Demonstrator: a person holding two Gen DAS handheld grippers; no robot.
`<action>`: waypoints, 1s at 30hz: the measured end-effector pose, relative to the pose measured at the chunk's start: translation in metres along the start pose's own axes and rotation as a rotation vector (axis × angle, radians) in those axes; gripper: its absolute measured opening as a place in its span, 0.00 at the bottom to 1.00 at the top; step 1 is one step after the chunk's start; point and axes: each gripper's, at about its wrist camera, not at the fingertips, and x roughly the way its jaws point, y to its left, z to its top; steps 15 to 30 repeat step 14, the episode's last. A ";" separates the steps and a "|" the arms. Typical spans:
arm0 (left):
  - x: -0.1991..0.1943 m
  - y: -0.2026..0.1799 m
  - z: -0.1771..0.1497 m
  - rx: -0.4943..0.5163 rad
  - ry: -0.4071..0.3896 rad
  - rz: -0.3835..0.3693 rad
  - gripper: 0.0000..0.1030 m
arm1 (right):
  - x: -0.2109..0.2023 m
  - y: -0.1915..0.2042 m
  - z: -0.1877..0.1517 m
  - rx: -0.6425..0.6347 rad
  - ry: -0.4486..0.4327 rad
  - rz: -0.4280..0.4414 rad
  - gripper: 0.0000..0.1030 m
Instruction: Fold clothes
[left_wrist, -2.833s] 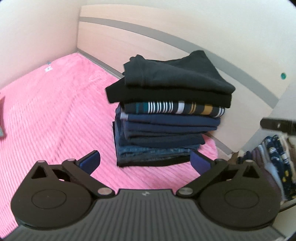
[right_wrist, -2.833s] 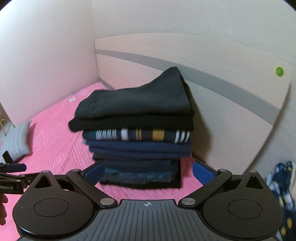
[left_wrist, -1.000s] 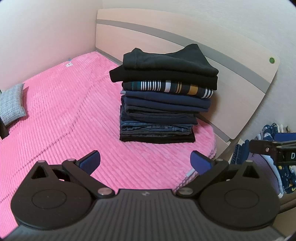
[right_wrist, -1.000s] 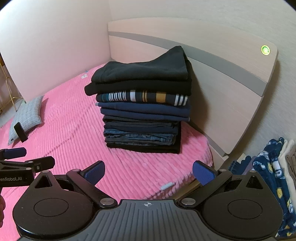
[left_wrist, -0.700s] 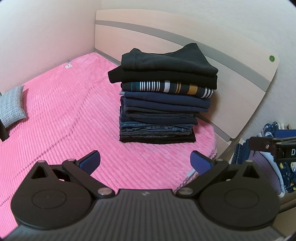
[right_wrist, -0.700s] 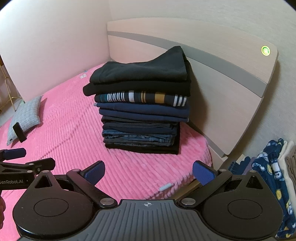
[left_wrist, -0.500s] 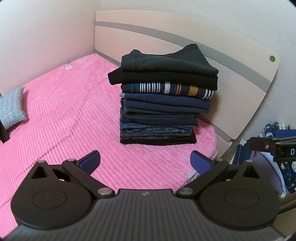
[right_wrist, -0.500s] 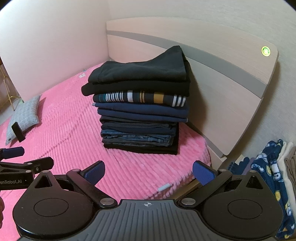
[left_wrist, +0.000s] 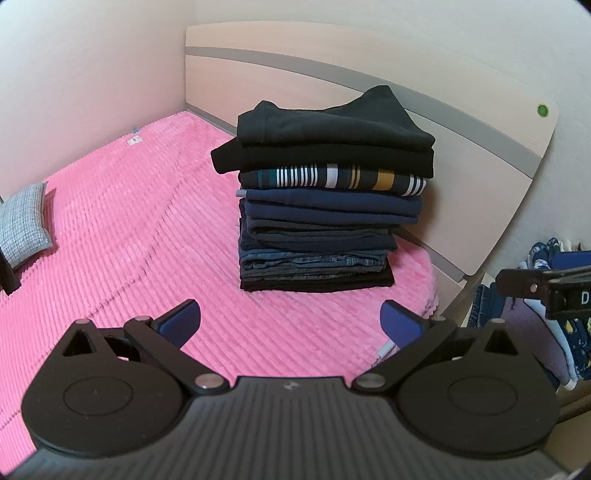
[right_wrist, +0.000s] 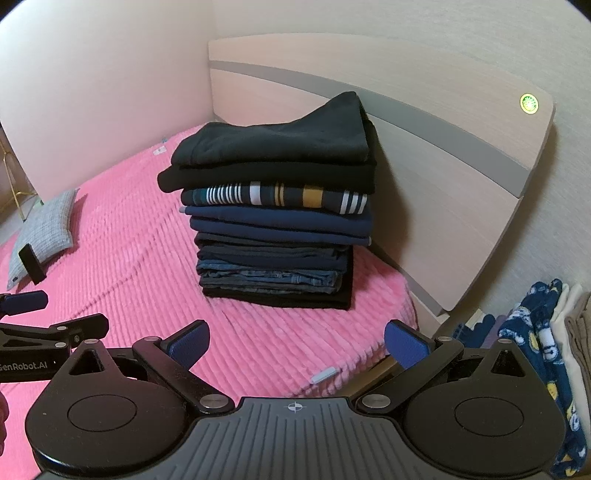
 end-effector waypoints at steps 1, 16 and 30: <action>0.000 0.000 0.000 0.001 -0.001 -0.001 0.99 | 0.000 0.000 0.001 0.000 -0.001 0.000 1.00; 0.002 -0.006 0.001 0.026 -0.011 0.006 0.99 | -0.001 -0.003 0.003 -0.005 -0.005 -0.004 1.00; 0.002 -0.006 0.001 0.026 -0.011 0.006 0.99 | -0.001 -0.003 0.003 -0.005 -0.005 -0.004 1.00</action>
